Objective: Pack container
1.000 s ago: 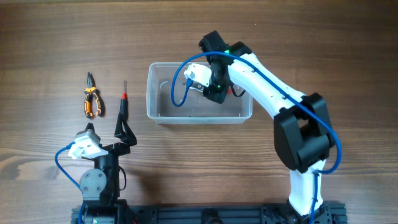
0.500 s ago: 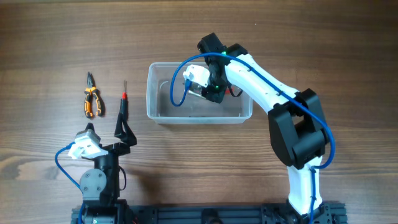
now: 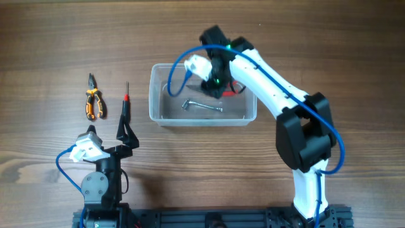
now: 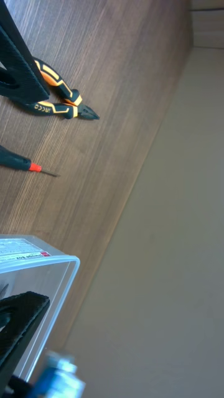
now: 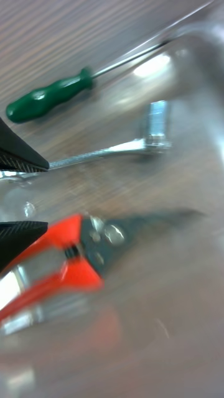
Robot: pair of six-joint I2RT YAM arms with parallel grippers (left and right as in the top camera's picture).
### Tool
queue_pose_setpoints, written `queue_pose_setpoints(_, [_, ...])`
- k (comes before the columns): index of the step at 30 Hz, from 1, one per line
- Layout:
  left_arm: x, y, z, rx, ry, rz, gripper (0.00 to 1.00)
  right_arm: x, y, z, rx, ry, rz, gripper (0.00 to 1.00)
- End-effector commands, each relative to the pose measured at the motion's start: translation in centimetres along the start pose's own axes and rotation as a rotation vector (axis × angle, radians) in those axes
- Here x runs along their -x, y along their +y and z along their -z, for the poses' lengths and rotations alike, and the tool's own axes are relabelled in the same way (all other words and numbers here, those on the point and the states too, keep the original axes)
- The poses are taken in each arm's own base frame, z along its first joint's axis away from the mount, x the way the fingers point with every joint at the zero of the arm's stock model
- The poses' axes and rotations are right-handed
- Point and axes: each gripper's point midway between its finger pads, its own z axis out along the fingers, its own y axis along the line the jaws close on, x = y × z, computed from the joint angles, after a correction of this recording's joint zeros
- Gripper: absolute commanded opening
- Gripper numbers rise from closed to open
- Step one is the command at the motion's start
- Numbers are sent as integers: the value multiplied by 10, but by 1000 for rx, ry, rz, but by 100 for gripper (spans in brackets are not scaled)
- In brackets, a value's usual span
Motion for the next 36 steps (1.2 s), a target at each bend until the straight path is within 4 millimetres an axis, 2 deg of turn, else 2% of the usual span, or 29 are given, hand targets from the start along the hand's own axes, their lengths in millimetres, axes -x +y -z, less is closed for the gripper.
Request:
queue_pose_setpoints(1, [0,0,0,2,-3,13,100,60,-8,122,-127,-287,-130,20])
queue_pose_setpoints(3, [0,0,0,2,-3,13,100,63,-33,170,-264,-376,-306,19])
queue_pose_setpoints(4, [0,0,0,2,-3,13,100,53,-54,201,-354,-437,-471,19])
queue_pose_setpoints(6, [0,0,0,2,-3,13,100,24,-87,240,-417,-518,-694,20])
queue_pose_setpoints(7, [0,0,0,2,-3,13,100,10,-101,251,-428,-542,-776,26])
queue_pose_setpoints(9, [0,0,0,2,-3,13,100,-27,-134,274,-474,-582,-925,64])
queue_pose_setpoints(10, [0,0,0,2,-3,13,100,-48,-151,286,-509,-596,-979,72])
queue_pose_setpoints(11, [0,0,0,2,-3,13,100,-67,-165,294,-541,-603,-1021,92])
queue_pose_setpoints(12, [0,0,0,2,-3,13,100,-84,-178,301,-570,-609,-1059,100])
queue_pose_setpoints(15, [0,0,0,2,-3,13,100,-130,-207,320,-642,-625,-1155,100])
queue_pose_setpoints(17, [0,0,0,2,-2,13,100,-146,-215,326,-666,-631,-1187,100])
queue_pose_setpoints(19, [0,0,0,2,-3,13,100,-153,-218,328,-675,-630,-1199,100])
queue_pose_setpoints(32, [0,0,0,2,-4,13,100,-153,-218,326,-672,-625,-1201,100])
queue_pose_setpoints(34, [5,6,0,38,-27,14,100,-153,-218,326,-672,-625,-1201,100])
queue_pose_setpoints(36, [11,-2,1,-2,-47,20,100,-153,-218,326,-672,-625,-1200,100])
